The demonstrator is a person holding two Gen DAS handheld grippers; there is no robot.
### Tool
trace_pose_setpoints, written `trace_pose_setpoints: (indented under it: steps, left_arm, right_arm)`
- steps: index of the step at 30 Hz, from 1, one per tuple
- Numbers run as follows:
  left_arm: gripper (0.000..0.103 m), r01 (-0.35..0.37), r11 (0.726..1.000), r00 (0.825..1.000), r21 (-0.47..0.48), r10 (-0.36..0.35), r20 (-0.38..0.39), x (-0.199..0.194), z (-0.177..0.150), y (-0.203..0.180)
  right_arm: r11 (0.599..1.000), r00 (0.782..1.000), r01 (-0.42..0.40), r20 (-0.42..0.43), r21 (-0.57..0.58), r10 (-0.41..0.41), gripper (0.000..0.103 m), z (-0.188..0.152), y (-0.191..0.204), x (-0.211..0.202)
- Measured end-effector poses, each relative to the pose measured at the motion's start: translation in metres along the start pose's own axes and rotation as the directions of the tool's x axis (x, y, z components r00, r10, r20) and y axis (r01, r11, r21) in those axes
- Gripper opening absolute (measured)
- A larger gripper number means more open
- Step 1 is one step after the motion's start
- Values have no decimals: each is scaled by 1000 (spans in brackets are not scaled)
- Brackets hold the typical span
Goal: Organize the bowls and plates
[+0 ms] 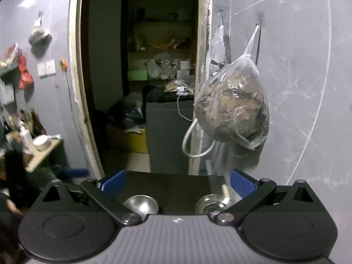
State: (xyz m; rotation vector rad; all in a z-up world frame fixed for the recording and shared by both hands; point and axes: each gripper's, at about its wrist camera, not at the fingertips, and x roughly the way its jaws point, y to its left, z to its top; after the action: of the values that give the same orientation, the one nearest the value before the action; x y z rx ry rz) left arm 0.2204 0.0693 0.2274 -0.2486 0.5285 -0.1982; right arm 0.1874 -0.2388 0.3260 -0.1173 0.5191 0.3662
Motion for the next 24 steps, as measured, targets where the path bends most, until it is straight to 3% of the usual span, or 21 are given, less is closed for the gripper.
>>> trace_pose_setpoints:
  steps: [5, 9, 11, 16, 21, 24]
  left_arm:
    - [102, -130, 991, 991, 3, 131, -28, 27, -2, 2]
    - [102, -185, 980, 979, 72, 190, -68, 67, -10, -7]
    - [102, -186, 975, 975, 122, 198, -101, 94, -16, -16]
    - [102, -120, 969, 970, 216, 161, -184, 167, -40, -33]
    - [102, -69, 973, 949, 219, 132, -285, 241, -60, -36]
    - [102, -85, 972, 947, 218, 147, -284, 279, -62, -35]
  right_arm:
    - [998, 991, 15, -132, 62, -6, 103, -47, -21, 64]
    - [994, 986, 104, -133, 41, -98, 103, -99, -35, 112]
    - [988, 981, 153, -126, 38, -147, 103, -126, -38, 137]
    - [983, 983, 102, -167, 153, -76, 103, -172, -48, 192]
    - [938, 987, 126, -136, 323, -86, 103, -193, -71, 242]
    - [912, 977, 182, -172, 367, -126, 99, -202, -87, 272]
